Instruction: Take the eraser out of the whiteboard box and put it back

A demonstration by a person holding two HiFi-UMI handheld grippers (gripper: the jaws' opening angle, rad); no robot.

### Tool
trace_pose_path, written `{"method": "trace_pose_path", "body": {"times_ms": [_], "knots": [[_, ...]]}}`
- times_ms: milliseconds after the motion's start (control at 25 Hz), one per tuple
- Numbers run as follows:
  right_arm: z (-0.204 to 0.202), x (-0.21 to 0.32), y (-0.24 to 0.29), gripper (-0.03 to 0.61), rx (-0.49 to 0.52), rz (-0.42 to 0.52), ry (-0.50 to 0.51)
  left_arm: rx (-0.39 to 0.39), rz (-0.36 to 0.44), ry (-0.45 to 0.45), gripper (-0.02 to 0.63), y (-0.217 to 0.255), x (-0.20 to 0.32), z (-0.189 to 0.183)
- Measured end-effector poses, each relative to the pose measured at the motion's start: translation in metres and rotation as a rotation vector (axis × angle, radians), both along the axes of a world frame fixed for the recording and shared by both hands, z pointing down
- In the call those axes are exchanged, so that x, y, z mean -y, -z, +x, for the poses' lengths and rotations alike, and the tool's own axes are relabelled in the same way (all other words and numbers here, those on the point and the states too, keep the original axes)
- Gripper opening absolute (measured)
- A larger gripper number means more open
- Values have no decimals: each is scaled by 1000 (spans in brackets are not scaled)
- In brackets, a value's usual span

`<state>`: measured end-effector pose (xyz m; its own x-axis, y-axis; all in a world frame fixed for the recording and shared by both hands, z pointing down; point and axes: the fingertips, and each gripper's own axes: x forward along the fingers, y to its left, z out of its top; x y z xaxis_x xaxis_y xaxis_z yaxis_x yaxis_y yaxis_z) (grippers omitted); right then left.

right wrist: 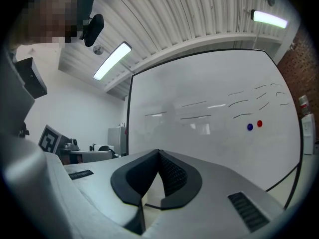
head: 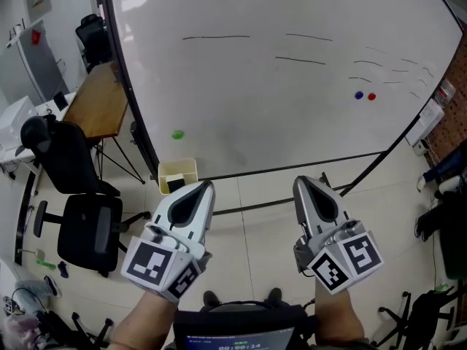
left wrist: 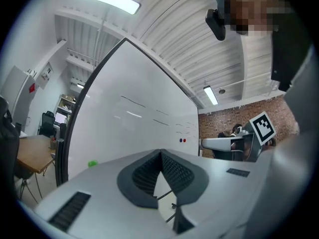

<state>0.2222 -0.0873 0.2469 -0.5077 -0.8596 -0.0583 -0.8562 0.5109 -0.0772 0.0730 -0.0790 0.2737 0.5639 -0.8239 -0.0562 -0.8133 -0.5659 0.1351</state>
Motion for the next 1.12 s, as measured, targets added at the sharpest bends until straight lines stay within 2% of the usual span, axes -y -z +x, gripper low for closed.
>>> {"method": "trace_pose_path", "body": {"times_ms": [240, 520, 680, 840, 1120], "knots": [[81, -15, 9, 12, 5, 53, 45, -3, 63, 19, 35, 16, -8, 85], [202, -35, 10, 12, 23, 54, 81, 4, 44, 23, 35, 17, -26, 208], [250, -41, 4, 11, 24, 42, 101, 21, 23, 54, 35, 10, -33, 251], [270, -43, 3, 11, 29, 31, 95, 32, 14, 53, 35, 9, -38, 265], [243, -57, 7, 11, 33, 34, 70, 42, 35, 38, 35, 18, -53, 232]]}}
